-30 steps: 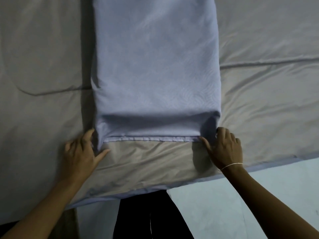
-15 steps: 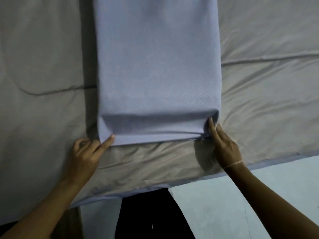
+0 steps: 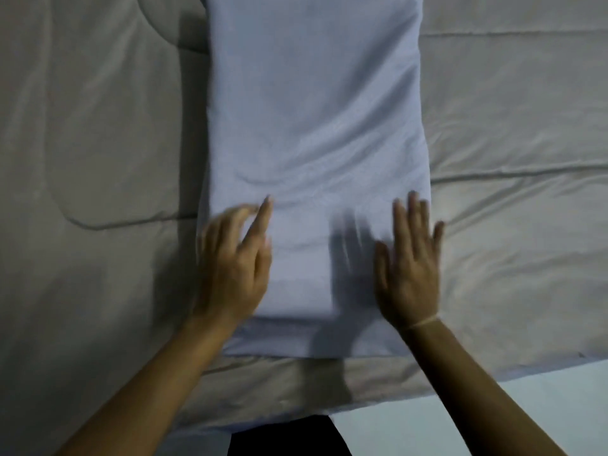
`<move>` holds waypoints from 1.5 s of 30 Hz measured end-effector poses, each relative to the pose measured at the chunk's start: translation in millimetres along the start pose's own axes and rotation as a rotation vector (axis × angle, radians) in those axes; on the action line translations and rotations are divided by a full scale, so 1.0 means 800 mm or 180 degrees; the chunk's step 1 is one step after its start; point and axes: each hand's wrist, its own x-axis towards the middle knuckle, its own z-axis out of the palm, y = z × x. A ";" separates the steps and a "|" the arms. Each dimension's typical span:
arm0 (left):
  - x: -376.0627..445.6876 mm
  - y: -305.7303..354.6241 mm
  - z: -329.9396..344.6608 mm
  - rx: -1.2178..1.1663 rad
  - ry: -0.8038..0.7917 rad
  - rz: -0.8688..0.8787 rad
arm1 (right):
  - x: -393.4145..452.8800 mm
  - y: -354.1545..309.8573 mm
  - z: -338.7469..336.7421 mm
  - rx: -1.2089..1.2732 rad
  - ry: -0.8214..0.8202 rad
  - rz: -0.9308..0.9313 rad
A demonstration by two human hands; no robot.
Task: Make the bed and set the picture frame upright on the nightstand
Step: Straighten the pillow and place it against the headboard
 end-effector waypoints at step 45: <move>0.406 -0.107 0.150 0.1202 -0.0919 -0.0584 | 0.494 0.077 0.159 -0.0379 -0.1004 -0.0141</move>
